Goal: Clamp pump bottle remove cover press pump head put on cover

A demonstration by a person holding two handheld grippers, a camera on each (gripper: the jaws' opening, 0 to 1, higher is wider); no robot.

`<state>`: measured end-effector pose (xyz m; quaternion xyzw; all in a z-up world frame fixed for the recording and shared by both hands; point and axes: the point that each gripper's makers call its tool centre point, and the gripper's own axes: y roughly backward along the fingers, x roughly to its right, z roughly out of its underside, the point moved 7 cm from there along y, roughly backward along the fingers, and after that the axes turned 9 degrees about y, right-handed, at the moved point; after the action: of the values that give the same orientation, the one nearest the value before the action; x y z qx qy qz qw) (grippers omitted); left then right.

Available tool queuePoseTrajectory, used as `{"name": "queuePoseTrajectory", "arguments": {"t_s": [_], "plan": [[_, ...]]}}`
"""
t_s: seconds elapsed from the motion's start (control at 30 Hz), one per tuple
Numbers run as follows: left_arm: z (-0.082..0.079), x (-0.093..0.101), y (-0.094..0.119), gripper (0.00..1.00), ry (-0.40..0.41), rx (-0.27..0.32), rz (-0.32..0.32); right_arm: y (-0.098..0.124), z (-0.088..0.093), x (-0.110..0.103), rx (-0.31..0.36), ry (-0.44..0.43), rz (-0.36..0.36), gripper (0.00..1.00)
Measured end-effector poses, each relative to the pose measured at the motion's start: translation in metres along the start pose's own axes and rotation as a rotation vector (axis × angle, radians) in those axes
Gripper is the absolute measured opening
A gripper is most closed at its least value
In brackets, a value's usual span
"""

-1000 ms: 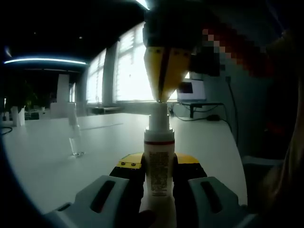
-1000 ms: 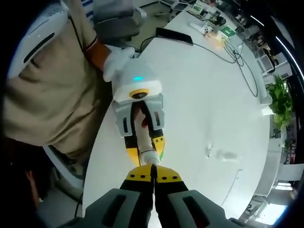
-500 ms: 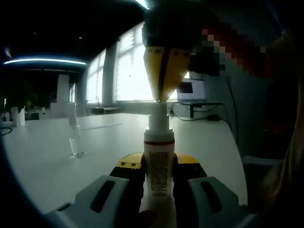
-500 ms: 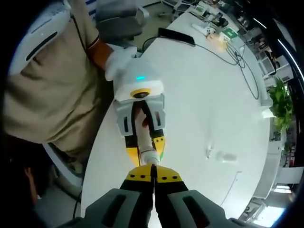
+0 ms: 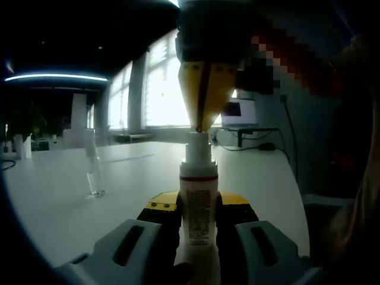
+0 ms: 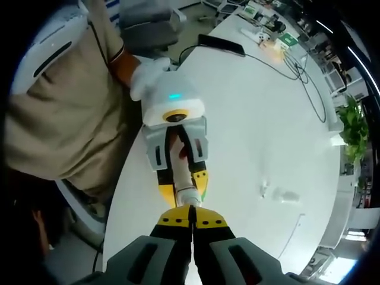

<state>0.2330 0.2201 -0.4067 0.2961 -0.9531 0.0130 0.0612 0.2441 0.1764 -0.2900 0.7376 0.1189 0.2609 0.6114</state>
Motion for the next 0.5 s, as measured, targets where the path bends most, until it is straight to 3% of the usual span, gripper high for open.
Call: {"name": "queuePoseTrajectory", "arguments": {"t_s": [0.5], "plan": [[-0.0002,0.0006,-0.0003,0.13,-0.004,0.000,-0.001,-0.0032,-0.0015,0.0016,-0.025,0.002,-0.029,0.00]]}}
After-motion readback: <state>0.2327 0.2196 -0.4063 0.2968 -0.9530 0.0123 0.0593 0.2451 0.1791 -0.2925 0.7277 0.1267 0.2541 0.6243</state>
